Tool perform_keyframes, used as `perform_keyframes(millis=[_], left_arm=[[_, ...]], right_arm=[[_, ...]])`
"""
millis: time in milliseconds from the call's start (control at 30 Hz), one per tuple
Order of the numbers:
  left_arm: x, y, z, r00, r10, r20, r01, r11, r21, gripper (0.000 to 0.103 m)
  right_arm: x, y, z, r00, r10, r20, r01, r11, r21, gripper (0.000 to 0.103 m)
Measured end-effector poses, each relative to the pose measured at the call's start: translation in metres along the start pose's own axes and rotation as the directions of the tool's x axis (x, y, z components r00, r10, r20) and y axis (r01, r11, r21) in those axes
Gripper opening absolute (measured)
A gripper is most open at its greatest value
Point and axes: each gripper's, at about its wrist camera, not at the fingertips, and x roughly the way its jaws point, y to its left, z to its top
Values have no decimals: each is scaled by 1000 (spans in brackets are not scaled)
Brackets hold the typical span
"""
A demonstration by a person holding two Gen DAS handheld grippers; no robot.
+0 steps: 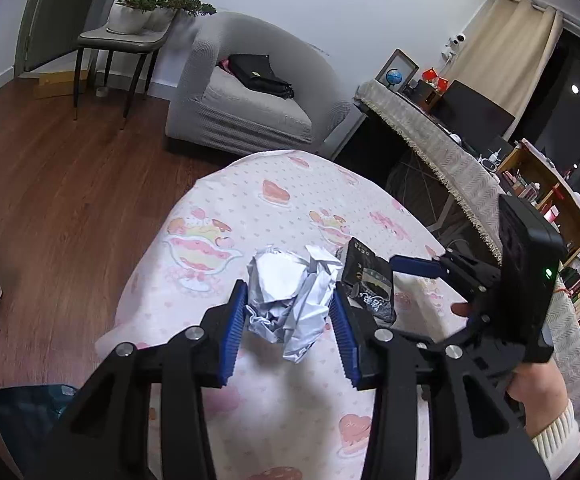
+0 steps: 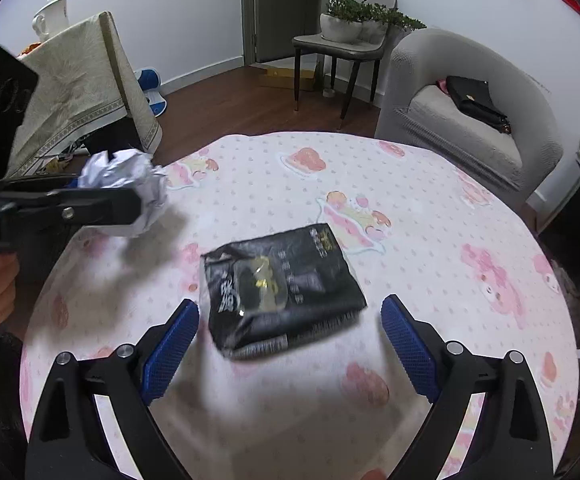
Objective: Collect trash
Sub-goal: 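Grasp the crumpled foil with the left gripper while the right gripper grasps the black snack bag, then carry the foil and black snack bag to the teal bin and release them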
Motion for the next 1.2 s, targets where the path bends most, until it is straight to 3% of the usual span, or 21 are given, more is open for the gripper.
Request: perform_keyframes(millis=[433, 500, 767, 1100, 1200], left_arm=[[-24, 23, -2, 999, 38, -1, -38, 999, 18, 44], [-29, 26, -3, 999, 49, 0, -49, 998, 25, 44], [-54, 37, -12, 994, 103, 30, -104, 994, 15, 44], [-93, 58, -32, 977, 202, 68, -200, 979, -32, 44], [-105, 64, -41, 962, 264, 75, -262, 964, -40, 44]], right_arm=[[20, 3, 16, 999, 23, -26, -22, 999, 37, 93], [20, 5, 17, 1000, 11, -12, -10, 999, 52, 83], [16, 9, 17, 999, -33, 20, 28, 981, 194, 79], [-6, 68, 21, 996, -19, 91, 3, 985, 173, 78], [-15, 90, 22, 991, 1, 130, -22, 986, 165, 78]])
